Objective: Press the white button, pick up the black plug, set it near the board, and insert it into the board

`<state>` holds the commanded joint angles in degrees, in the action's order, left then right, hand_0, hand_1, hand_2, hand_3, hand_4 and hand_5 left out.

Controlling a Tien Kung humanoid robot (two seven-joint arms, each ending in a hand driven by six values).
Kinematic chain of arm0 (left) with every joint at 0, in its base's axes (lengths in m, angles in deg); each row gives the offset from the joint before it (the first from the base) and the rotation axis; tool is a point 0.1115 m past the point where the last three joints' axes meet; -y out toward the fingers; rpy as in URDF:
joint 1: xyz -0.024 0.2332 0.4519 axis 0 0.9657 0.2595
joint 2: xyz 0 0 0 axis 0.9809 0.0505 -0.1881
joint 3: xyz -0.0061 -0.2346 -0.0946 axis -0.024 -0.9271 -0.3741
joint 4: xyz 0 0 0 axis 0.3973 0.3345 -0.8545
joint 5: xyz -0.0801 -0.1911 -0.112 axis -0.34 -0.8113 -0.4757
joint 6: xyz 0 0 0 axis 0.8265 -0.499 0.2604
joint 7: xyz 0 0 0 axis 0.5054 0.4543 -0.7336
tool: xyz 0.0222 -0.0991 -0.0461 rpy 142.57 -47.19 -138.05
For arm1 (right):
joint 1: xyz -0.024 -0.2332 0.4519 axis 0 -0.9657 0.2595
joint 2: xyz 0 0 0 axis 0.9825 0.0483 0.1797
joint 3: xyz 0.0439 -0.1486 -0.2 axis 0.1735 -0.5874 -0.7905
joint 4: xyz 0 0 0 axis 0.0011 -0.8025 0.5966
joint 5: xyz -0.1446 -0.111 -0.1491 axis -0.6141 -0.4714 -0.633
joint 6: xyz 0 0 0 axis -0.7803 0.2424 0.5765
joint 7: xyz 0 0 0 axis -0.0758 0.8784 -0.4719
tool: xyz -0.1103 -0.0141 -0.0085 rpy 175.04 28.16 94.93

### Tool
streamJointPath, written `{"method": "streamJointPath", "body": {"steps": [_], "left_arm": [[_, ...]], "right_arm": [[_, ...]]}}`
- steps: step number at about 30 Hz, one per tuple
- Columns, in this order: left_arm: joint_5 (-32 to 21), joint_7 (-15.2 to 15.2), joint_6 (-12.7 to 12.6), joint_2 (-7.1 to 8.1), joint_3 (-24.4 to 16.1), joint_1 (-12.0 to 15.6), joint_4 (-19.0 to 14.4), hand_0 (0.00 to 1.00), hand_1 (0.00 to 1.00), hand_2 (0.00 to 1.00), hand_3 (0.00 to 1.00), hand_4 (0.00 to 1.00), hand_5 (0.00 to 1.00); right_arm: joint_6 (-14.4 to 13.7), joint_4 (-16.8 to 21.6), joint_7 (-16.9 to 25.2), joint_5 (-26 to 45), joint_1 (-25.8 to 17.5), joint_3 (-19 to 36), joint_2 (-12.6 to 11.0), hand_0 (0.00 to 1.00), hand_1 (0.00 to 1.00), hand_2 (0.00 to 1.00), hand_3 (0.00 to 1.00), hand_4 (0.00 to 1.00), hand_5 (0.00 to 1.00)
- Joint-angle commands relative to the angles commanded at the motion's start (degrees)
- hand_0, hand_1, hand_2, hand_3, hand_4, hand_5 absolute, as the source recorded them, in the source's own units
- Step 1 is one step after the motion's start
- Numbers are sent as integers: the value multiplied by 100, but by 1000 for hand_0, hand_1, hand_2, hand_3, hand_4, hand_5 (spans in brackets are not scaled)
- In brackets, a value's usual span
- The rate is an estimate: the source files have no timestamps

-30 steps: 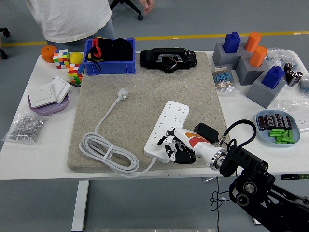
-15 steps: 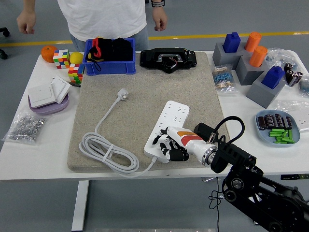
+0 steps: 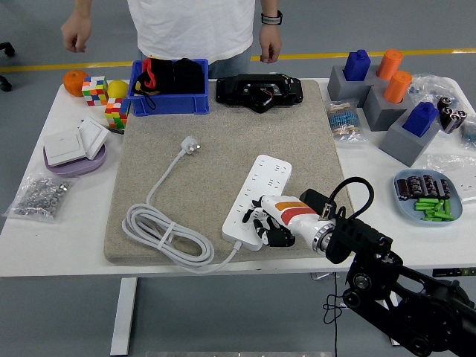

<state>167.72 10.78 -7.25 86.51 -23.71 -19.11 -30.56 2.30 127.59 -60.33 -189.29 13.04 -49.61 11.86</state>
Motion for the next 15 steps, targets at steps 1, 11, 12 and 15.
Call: {"method": "streamJointPath", "body": {"steps": [1,11,12,15], "left_arm": [[-5,-1,-1,-1,0,0,0,708,663,589,683,647,289],[-8,-1,-5,-15,-12,6,0,707,663,589,683,647,290],[-12,0,-6,-15,-12,6,0,707,663,589,683,647,290],[-5,0,-4,-15,-12,-2,0,708,663,589,684,647,290]], "right_arm": [[16,-8,6,11,-2,-6,-7,2,2,98,597,339,2],[114,123,6,170,-44,-31,-54,2,2,99,593,336,2],[117,153,4,175,-46,-23,-59,2,2,99,593,336,2],[116,207,5,204,-51,-14,-70,2,2,98,589,335,2]]}}
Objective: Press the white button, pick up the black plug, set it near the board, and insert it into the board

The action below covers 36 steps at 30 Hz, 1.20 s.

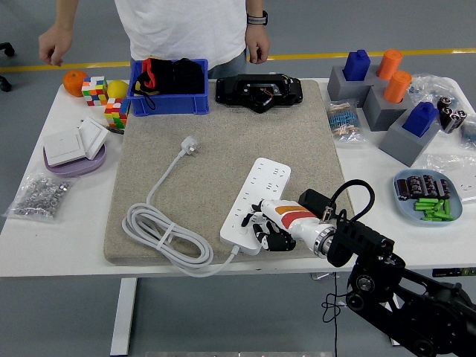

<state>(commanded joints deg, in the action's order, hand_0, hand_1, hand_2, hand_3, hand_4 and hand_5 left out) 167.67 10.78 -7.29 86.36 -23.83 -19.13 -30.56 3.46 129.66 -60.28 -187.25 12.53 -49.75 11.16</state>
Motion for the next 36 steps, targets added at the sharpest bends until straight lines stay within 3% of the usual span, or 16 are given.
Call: {"method": "streamJointPath", "body": {"steps": [10,20,36], "left_arm": [[6,0,-2,0,-16,-10,0,708,663,589,684,647,290],[-3,2,-5,-3,-33,-5,0,707,663,589,684,648,291],[-11,4,-3,-1,-11,-41,0,707,663,589,684,648,293]], "right_arm": [[-162,-5,175,-56,-9,26,-12,2,2,98,588,335,2],[3,80,50,52,-73,-14,-92,2,2,97,586,337,2],[-67,-178,128,37,-14,-131,-84,2,2,96,583,337,2]]}}
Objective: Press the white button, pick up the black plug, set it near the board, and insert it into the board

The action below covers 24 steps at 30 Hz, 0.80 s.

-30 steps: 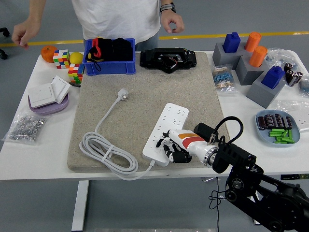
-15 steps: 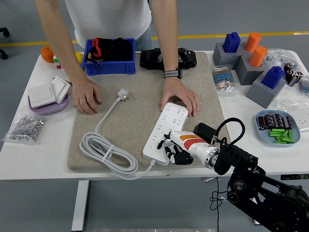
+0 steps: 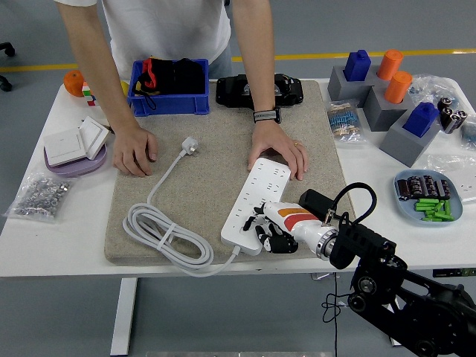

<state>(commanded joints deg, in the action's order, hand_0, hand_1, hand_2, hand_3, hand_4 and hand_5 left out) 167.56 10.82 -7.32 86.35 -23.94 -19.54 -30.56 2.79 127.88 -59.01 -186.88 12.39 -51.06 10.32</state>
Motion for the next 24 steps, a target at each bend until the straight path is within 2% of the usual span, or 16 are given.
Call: {"method": "streamJointPath", "body": {"steps": [6,10,16,23,24], "left_arm": [[12,-7,6,7,9,0,0,708,663,589,684,647,293],[30,-15,10,9,-3,21,0,708,663,589,684,647,293],[65,-15,14,17,-7,22,0,708,663,589,684,647,293],[91,-13,17,12,-22,32,0,708,663,589,683,647,293],[94,-13,16,10,-27,32,0,708,664,589,683,647,294]], "right_arm": [[-12,76,29,-19,-29,100,-2,2,2,97,583,335,2],[-32,307,34,-85,-93,413,25,2,2,97,583,335,2],[-53,673,37,-122,-151,834,-53,2,2,97,582,335,2],[-471,807,482,-262,-422,1347,-112,2,2,106,585,312,2],[-511,781,521,-259,-476,1419,-119,413,373,389,594,632,89]]}}
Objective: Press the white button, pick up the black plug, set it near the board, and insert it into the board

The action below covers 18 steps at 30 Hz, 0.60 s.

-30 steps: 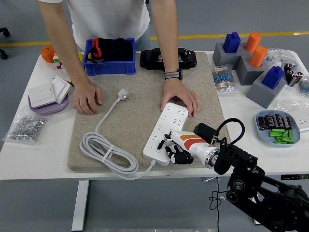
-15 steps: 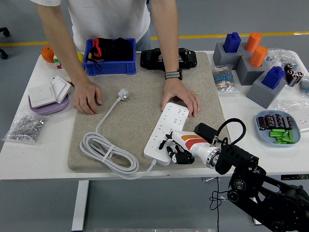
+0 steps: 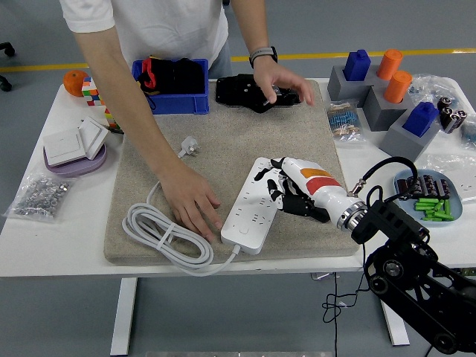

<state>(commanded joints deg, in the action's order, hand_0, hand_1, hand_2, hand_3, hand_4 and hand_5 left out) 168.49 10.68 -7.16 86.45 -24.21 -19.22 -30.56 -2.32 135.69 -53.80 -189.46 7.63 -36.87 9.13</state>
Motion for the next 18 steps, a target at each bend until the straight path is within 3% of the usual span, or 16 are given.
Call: {"method": "streamJointPath", "body": {"steps": [5,6,11,12,17,18], "left_arm": [[-24,7,-8,-14,-10,6,0,708,664,589,683,647,294],[-26,8,-9,-15,-12,7,0,707,664,589,683,647,294],[-12,10,-13,-28,-35,17,0,707,664,589,683,647,294],[-2,10,-13,-30,-41,12,0,707,663,589,682,646,293],[1,12,-11,-31,-42,-2,0,707,663,589,682,646,293],[3,10,-11,-31,-47,-4,0,708,663,589,682,645,291]], "right_arm": [[-180,-192,139,-67,-327,512,-29,413,373,389,594,632,89],[-197,-210,149,-76,-365,571,-31,693,677,640,660,842,157],[-348,-398,204,-152,-702,1029,-39,693,677,640,660,842,157],[-392,-456,221,-151,-759,1096,-35,833,816,790,769,998,251],[-670,-764,336,-61,-922,1191,-6,833,816,790,769,998,251],[-722,-818,361,-37,-940,1188,1,851,841,818,803,998,306]]}}
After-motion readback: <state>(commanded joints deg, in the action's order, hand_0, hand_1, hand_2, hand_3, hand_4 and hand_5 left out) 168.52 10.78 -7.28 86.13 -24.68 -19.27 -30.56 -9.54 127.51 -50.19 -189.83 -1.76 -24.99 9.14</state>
